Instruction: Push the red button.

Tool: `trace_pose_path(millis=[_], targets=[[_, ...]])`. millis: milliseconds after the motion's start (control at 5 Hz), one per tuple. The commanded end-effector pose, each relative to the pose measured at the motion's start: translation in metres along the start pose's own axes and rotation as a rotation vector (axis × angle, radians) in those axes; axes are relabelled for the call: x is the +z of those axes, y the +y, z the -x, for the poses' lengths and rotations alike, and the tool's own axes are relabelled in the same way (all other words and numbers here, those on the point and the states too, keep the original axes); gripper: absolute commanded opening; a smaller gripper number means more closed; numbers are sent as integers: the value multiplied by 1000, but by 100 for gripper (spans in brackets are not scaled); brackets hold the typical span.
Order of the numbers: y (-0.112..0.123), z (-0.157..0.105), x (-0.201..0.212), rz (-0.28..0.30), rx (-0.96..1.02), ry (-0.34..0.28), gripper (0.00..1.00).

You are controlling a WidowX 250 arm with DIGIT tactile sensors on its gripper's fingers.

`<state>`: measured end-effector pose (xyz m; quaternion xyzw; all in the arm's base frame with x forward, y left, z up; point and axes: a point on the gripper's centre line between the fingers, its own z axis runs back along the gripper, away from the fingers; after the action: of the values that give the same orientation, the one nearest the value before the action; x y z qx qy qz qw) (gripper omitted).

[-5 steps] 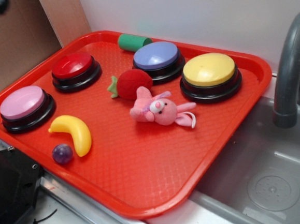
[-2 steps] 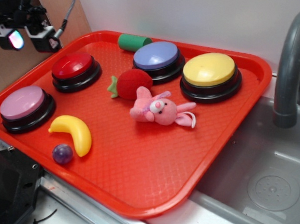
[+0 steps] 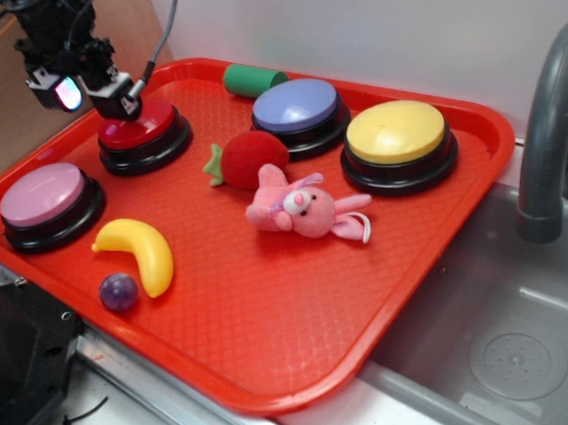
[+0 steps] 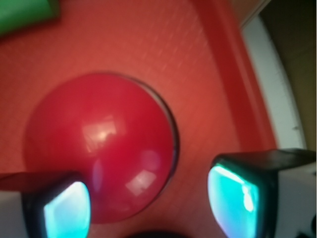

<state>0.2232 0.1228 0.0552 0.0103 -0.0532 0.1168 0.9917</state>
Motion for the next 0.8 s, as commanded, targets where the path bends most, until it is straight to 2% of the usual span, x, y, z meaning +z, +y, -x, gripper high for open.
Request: trace_pose_path(millis=[0,400,600], targets=[[-4,-3,-7,-34,-6,32,100],[-6,-11,34,-63,-12,0,100],[-5,-16,56,-41,2,-33,100]])
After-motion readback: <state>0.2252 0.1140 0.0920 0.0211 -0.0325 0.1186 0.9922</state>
